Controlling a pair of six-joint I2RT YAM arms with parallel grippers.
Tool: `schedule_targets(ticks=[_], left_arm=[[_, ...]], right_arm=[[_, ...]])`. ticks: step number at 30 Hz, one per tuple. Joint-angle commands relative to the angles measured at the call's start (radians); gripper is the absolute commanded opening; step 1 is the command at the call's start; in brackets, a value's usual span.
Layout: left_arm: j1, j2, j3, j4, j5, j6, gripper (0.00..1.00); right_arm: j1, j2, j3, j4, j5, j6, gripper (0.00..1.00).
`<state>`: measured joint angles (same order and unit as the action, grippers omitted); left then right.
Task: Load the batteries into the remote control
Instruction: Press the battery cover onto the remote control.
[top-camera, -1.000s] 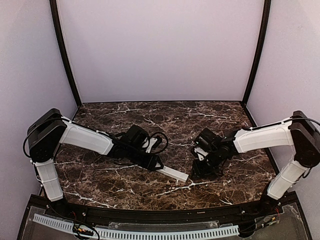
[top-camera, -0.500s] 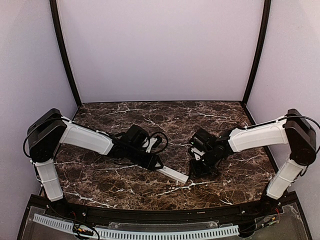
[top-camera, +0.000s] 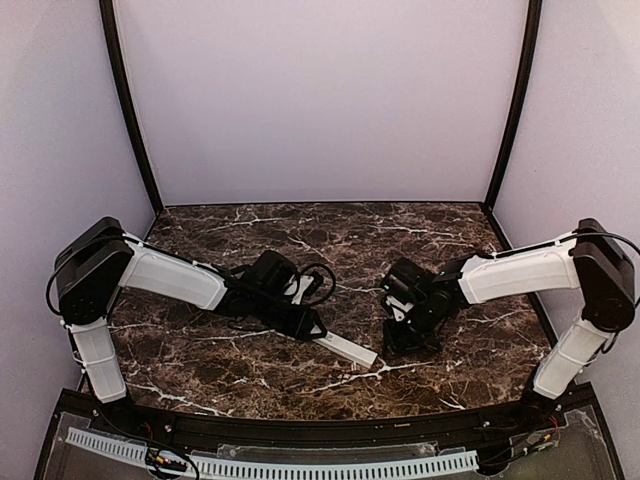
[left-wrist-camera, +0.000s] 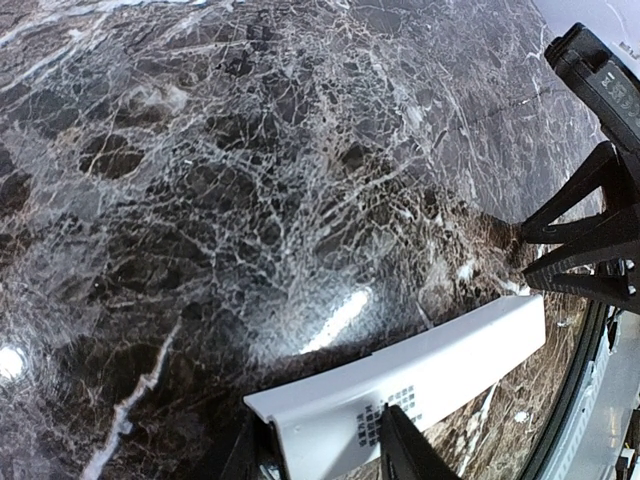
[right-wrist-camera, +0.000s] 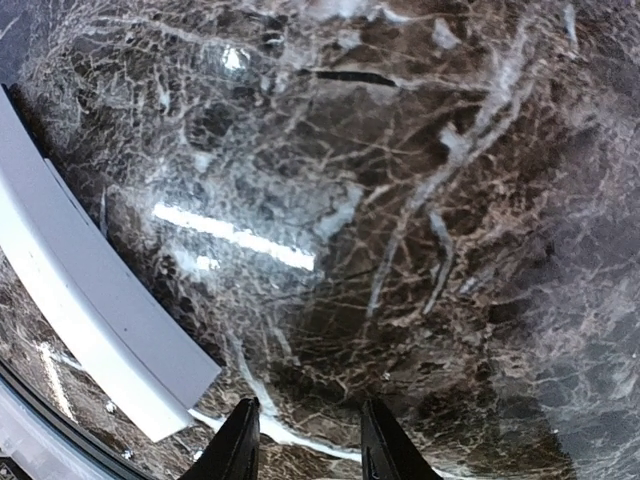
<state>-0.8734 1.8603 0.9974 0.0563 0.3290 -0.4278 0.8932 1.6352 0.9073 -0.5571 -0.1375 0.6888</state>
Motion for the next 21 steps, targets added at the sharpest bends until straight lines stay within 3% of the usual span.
schedule_targets(ticks=[1, 7, 21], left_arm=[[-0.015, 0.001, -0.032, -0.104, -0.027, 0.000, 0.42], [-0.015, 0.003, -0.032, -0.102, -0.030, -0.002, 0.42], [-0.015, -0.002, -0.044, -0.092, -0.007, 0.001, 0.41]], right_arm=[[0.026, -0.046, -0.026, -0.060, 0.026, 0.023, 0.34], [0.092, -0.022, -0.009, -0.041, 0.029, 0.084, 0.34], [0.102, 0.055, 0.033, 0.019, 0.020, 0.079, 0.33]])
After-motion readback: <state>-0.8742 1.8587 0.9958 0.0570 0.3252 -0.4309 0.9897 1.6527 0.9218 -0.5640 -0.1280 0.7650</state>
